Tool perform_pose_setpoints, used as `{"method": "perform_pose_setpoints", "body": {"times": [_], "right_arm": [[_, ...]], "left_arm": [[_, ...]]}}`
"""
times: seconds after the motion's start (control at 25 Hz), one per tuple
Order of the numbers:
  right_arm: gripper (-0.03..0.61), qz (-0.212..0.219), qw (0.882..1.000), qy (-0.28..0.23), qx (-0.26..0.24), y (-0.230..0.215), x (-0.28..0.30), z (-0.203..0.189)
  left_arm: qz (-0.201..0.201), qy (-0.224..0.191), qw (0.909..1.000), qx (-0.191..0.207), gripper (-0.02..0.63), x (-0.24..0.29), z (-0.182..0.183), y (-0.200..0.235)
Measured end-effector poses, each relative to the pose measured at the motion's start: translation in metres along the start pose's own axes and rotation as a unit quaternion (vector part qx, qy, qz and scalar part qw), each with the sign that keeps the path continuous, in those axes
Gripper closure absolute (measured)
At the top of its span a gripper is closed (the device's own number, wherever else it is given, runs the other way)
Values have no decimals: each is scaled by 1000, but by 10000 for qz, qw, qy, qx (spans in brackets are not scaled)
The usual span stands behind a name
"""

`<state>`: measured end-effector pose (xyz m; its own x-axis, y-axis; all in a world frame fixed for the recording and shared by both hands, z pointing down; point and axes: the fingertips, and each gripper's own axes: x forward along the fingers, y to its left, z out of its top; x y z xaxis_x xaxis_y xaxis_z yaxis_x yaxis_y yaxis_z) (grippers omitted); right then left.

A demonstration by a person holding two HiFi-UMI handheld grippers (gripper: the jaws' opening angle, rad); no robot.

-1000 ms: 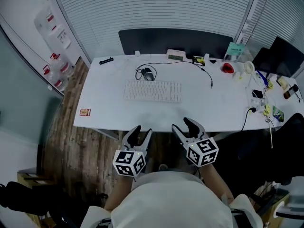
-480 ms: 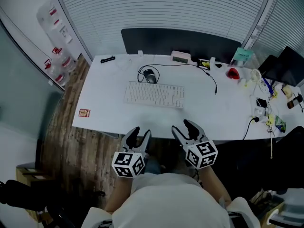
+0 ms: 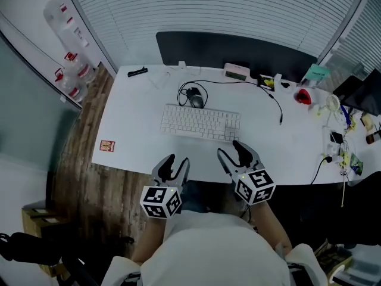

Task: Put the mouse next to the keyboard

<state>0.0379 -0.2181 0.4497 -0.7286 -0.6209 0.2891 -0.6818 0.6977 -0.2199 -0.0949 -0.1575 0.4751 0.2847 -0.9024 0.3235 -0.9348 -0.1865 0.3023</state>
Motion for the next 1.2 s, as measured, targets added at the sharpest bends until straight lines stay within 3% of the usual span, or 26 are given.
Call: {"method": "perform_pose_setpoints", "body": {"times": [0.4, 0.72, 1.2], "right_arm": [[334, -72, 9990, 258, -370, -25, 106, 20], [333, -210, 9936, 835, -734, -50, 184, -1], [307, -459, 9780, 1877, -790, -89, 278, -42]], "left_arm": [[-45, 163, 9998, -52, 430, 51, 25, 54], [-103, 239, 9996, -142, 431, 76, 35, 87], [-175, 403, 9986, -307, 430, 100, 38, 121]]}}
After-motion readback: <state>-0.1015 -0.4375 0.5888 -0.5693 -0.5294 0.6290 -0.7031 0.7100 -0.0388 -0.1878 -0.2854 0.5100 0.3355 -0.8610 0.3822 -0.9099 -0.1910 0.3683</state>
